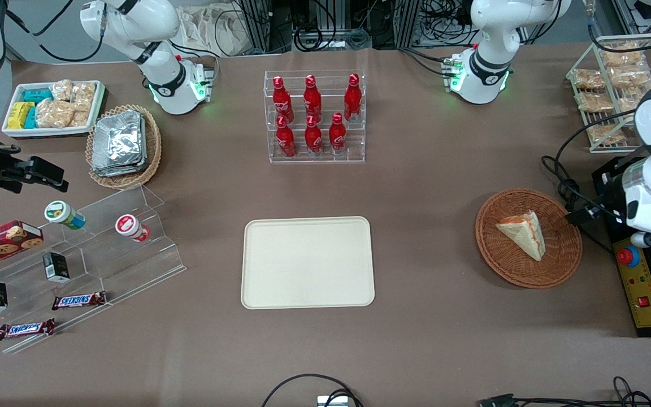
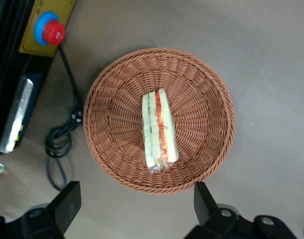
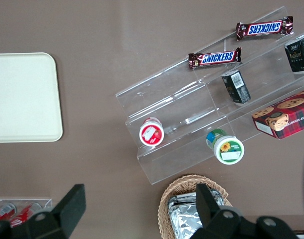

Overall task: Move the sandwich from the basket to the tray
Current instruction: 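Move the left gripper over the sandwich in the wicker basket, then lower the open left gripper around the wrapped sandwich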

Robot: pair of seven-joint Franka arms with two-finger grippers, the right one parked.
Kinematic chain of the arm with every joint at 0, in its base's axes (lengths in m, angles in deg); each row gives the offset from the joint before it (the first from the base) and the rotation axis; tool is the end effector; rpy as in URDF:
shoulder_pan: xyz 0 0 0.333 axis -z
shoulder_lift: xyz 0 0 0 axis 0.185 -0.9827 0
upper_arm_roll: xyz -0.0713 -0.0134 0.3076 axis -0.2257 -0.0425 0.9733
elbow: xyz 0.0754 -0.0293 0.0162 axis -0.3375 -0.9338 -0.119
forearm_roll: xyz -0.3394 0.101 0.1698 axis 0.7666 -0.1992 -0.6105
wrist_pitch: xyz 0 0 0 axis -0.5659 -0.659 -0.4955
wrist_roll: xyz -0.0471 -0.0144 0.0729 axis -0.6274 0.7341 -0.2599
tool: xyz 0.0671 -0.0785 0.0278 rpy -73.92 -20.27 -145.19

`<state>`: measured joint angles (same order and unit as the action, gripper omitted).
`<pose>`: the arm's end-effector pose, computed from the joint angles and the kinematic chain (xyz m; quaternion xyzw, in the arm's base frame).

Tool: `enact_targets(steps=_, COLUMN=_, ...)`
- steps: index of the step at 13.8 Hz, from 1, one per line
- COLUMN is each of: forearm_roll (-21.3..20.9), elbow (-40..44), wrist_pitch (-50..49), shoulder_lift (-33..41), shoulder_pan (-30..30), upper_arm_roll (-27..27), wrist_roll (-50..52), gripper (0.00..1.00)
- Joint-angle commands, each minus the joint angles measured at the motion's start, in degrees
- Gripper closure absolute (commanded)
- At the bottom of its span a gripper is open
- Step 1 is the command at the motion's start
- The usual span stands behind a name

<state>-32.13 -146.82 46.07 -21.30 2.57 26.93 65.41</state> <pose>0.5845 0.0430 0.4370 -0.9637 -0.2617 0.0491 0.0219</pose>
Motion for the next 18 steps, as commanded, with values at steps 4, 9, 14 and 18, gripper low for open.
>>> enact_targets(steps=4, forearm_roll=0.8, elbow=-15.4, wrist_pitch=16.8, shoulder_lift=2.9, shoulder_pan=0.1, upper_arm_roll=-0.2, wrist_roll=9.0, gripper=0.00)
enact_targets(steps=9, forearm_roll=0.7, elbow=-20.2, wrist_pitch=26.0, shoulder_lift=0.6, shoulder_pan=0.7, upper_arm_roll=-0.5, wrist_roll=13.5, gripper=0.00)
enact_targets(steps=14, forearm_roll=0.7, elbow=-21.5, wrist_pitch=31.3, shoulder_lift=-2.1, shoulder_pan=0.8, upper_arm_roll=-0.5, wrist_roll=14.5, gripper=0.00)
enact_targets(steps=18, forearm_roll=0.7, elbow=-22.0, wrist_pitch=34.6, shoulder_lift=-4.6, shoulder_pan=0.8, upper_arm_roll=-0.5, wrist_roll=15.6, gripper=0.00)
